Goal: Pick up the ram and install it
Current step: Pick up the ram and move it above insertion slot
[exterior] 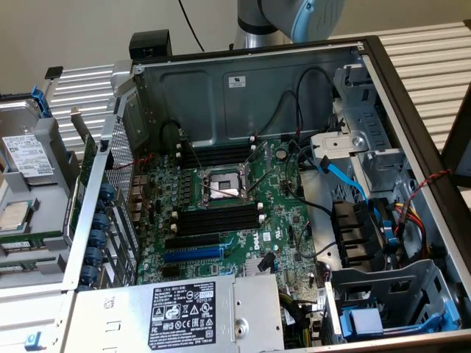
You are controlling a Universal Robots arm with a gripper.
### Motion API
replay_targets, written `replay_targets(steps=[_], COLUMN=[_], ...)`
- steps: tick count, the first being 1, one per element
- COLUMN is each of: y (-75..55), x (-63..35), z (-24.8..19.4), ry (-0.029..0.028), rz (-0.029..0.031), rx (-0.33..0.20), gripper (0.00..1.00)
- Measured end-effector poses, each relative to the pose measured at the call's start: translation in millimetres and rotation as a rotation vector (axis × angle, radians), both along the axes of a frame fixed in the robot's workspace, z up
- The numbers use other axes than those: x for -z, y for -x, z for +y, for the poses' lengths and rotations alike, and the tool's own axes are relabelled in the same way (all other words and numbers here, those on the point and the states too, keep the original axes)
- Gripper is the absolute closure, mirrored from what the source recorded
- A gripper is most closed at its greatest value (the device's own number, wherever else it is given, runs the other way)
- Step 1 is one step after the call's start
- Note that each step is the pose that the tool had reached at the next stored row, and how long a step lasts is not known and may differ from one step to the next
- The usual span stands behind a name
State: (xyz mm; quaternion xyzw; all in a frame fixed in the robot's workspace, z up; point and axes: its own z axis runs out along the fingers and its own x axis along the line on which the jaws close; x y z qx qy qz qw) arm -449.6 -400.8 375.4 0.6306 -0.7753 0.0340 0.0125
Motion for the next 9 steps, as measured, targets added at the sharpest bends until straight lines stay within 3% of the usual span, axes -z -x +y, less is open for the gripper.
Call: replay_targets(steps=[5, 9], y=[0.0, -0.1], x=[4.1, 8.8], z=[0.0, -0.6], ry=[0.0, 0.0], rz=[0.0029, 0.0091], rx=[-0.007, -0.013], gripper=[0.89, 0.89])
